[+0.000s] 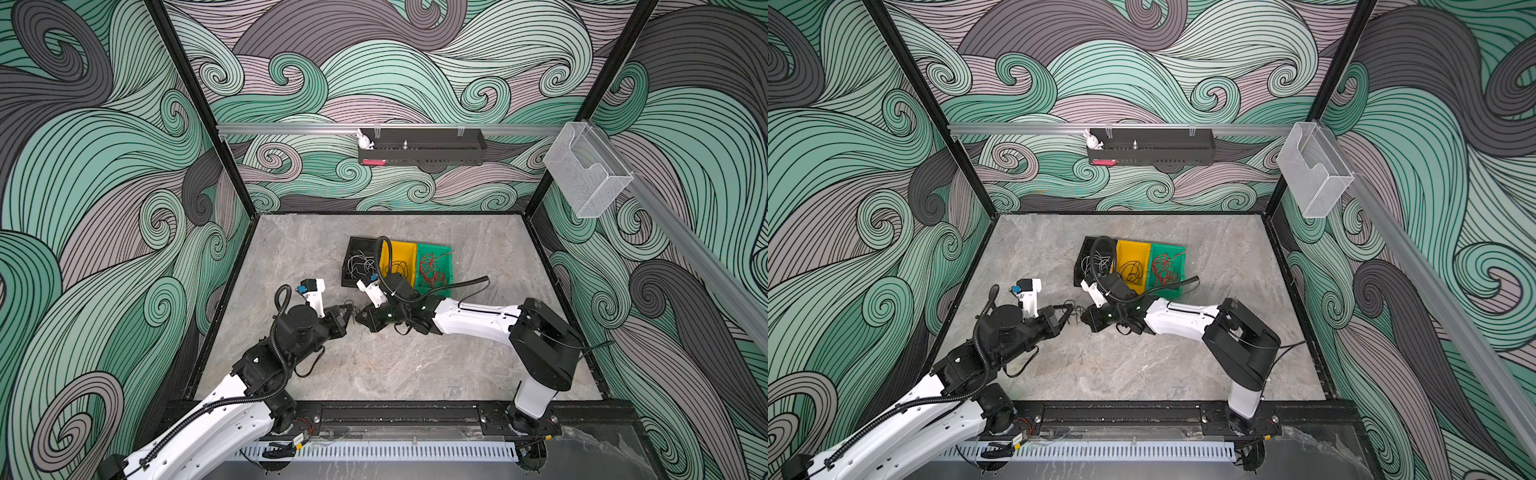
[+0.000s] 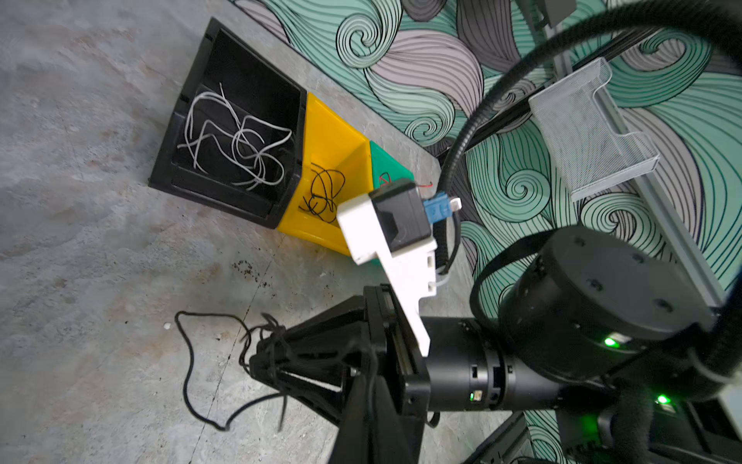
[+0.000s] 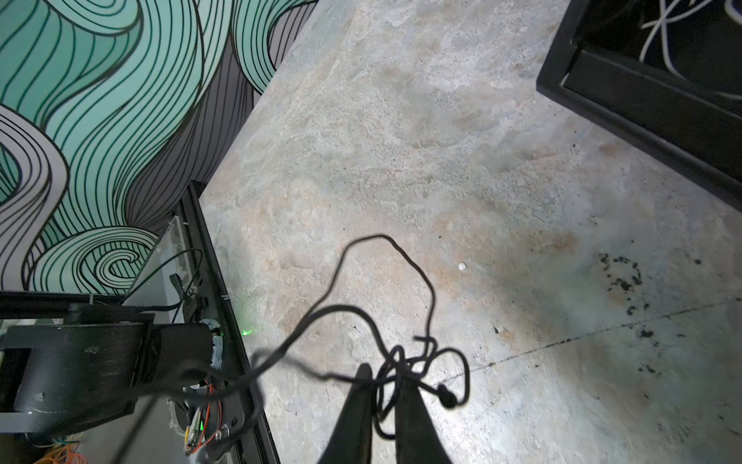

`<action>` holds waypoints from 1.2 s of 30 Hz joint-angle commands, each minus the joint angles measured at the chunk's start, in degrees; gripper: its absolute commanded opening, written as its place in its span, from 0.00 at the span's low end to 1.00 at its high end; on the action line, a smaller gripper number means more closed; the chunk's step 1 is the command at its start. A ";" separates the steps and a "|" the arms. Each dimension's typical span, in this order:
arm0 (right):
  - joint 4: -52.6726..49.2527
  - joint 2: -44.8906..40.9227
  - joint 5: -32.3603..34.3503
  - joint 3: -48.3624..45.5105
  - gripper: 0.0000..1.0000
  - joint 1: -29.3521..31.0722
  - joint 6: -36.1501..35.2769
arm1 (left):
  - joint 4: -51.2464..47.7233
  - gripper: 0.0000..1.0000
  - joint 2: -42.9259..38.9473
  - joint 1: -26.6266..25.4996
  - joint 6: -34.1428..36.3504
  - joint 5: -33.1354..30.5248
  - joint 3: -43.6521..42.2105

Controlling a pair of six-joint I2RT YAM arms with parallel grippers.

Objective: Untangle the cables
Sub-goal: 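Pull the black wire away from the left gripper toward the bins with the right gripper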

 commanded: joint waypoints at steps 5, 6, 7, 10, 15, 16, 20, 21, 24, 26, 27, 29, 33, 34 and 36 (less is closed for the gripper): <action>-1.85 -3.75 1.43 -5.14 0.10 -0.03 -1.87 | -4.55 0.00 -4.50 -0.23 2.32 -7.71 2.85; -1.87 -3.93 1.14 -5.69 0.10 -0.16 -2.11 | -5.16 0.00 -4.79 -0.13 2.47 -8.21 3.07; -1.81 -4.14 1.06 -6.23 0.10 -0.20 -2.25 | -5.78 0.00 -5.04 -0.14 2.63 -8.72 3.33; -2.17 -4.59 0.73 -7.44 0.10 -0.55 -2.53 | -7.09 0.00 -6.06 -0.13 3.24 -10.09 3.88; -2.86 -5.18 0.70 -9.42 0.10 -1.89 -1.75 | -9.45 0.00 -7.22 -0.06 4.43 -12.17 4.98; -2.98 -5.35 0.49 -9.78 0.10 -2.16 -1.59 | -9.89 0.00 -7.42 -0.06 4.57 -12.58 5.26; -4.47 -6.38 0.62 -11.10 0.10 -3.56 -1.13 | -11.76 0.00 -8.27 0.03 5.33 -14.64 6.31; -4.69 -6.88 0.61 -11.65 0.10 -3.96 -1.02 | -12.13 0.00 -8.53 0.03 5.44 -15.32 6.47; -4.81 -8.16 0.55 -13.10 0.10 -5.07 -0.80 | -13.09 0.00 -9.12 0.12 6.23 -16.82 7.03; -5.21 -9.08 0.29 -13.93 0.10 -5.69 -0.96 | -13.90 0.00 -9.32 0.14 6.62 -17.46 7.47; -5.29 -9.61 0.10 -14.37 0.10 -5.90 -1.03 | -14.18 0.00 -9.38 0.20 6.77 -17.65 7.52; -5.25 -10.49 -0.46 -14.96 0.10 -6.26 -1.42 | -14.26 0.00 -9.28 0.25 6.86 -17.65 7.57; -5.56 -12.51 -1.11 -15.38 0.11 -6.29 -2.40 | -13.84 0.00 -8.92 0.24 6.76 -17.02 7.34; -5.98 -12.99 -0.68 -15.38 0.12 -6.36 -2.59 | -13.89 0.00 -8.89 0.25 6.85 -17.04 7.31; -7.25 -13.93 0.22 -15.35 0.12 -6.44 -2.98 | -14.13 0.00 -8.85 0.21 7.09 -17.38 7.43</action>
